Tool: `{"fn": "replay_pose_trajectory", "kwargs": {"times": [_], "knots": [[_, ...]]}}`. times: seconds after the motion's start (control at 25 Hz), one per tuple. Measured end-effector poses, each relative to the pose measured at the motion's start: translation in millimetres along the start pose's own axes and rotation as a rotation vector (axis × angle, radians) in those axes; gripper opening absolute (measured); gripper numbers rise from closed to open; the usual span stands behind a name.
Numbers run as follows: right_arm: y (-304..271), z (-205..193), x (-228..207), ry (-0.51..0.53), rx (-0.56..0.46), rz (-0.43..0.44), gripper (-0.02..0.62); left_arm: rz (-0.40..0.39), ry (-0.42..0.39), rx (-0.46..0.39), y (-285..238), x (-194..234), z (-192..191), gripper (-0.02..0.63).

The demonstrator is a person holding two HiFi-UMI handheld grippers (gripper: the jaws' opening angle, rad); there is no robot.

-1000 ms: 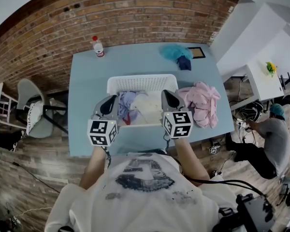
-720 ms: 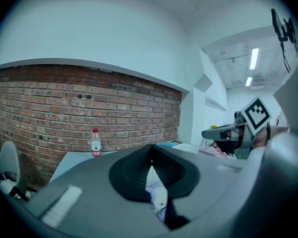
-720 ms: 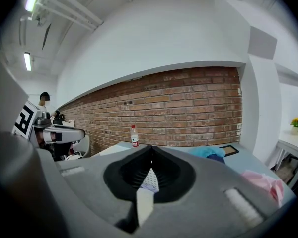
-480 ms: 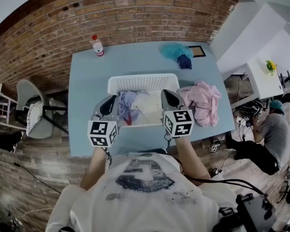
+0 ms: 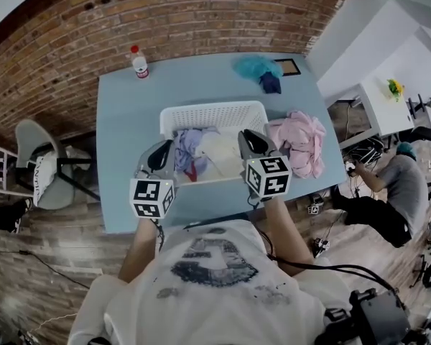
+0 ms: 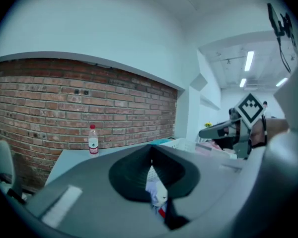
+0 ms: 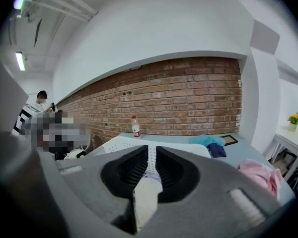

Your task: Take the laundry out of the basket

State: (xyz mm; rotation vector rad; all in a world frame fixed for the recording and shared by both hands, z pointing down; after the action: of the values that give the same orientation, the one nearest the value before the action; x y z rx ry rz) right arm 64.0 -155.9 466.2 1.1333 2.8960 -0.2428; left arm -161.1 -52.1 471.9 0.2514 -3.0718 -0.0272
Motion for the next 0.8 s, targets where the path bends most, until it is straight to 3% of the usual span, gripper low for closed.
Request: {"fn": "replay_pose_trajectory", "kwargs": {"times": [0.32, 0.8], "knots": [[-33, -10, 11, 0.011, 0.121, 0.088, 0.142, 0.006, 0.003, 0.005, -14, 12, -5, -0.009], [-88, -31, 37, -0.073, 0.283, 0.325, 0.509, 0.023, -0.001, 0.006, -42, 27, -2, -0.009]]}}
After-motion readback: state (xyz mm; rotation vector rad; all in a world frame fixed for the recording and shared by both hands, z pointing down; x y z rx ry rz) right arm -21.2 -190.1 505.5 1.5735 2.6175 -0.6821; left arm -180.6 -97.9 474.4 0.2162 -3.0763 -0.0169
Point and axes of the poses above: the fingertips, and each gripper's own axes: y backward along the fingers, x to its left, z out of its top, the point moved 6 cm from there along y, backward along the fingers, and after that the axes turned 15 degrees about -x, right-handed, at the moved point
